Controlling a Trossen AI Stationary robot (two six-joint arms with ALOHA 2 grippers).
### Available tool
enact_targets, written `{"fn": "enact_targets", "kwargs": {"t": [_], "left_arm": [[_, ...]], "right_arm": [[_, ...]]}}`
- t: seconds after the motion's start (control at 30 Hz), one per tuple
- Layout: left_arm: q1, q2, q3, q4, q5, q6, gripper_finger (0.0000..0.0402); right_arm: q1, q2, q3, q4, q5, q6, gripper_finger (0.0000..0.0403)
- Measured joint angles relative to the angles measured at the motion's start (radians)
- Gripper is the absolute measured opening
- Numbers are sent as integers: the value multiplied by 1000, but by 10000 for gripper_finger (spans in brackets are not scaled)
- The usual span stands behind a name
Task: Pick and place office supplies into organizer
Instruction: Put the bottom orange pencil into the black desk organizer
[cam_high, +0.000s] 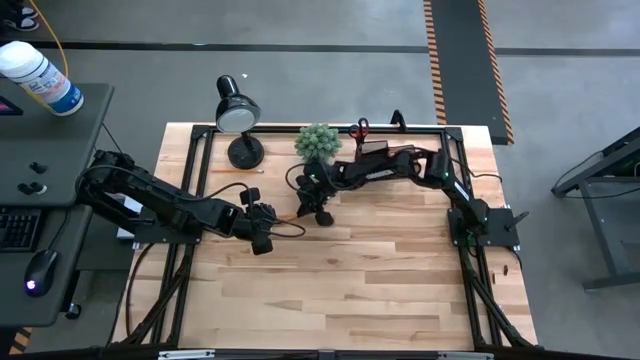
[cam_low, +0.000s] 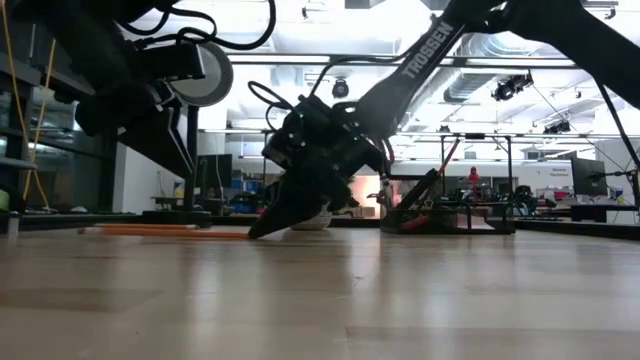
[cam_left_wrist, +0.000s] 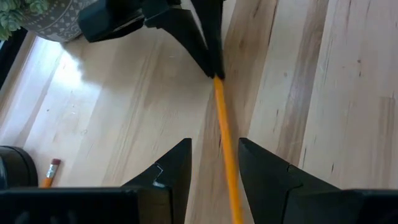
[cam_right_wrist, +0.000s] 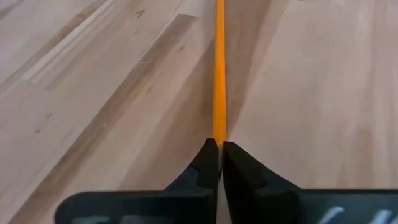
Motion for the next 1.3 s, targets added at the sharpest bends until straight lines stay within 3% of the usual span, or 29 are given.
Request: {"fn": "enact_targets", "kwargs": {"t": [0.33,0.67,0.97,1.17,1.3], "left_arm": [[0,0,0,-5,0,0,117],[0,0,0,-8,0,0,117],[0,0,0,-6,0,0,117],[0,0,0,-24,-36,-6,117],[0,0,0,-104,-58,-93,117]], "right_arm": [[59,-98,-5,-162,102,-83,0],[144,-312,-6,-498,373,-162,3],[151,-404,-4,-515,303,-129,1],[104,-389,-88,-339,290,-131,1],[72,-389,-144,-293,242,-108,0]]}}
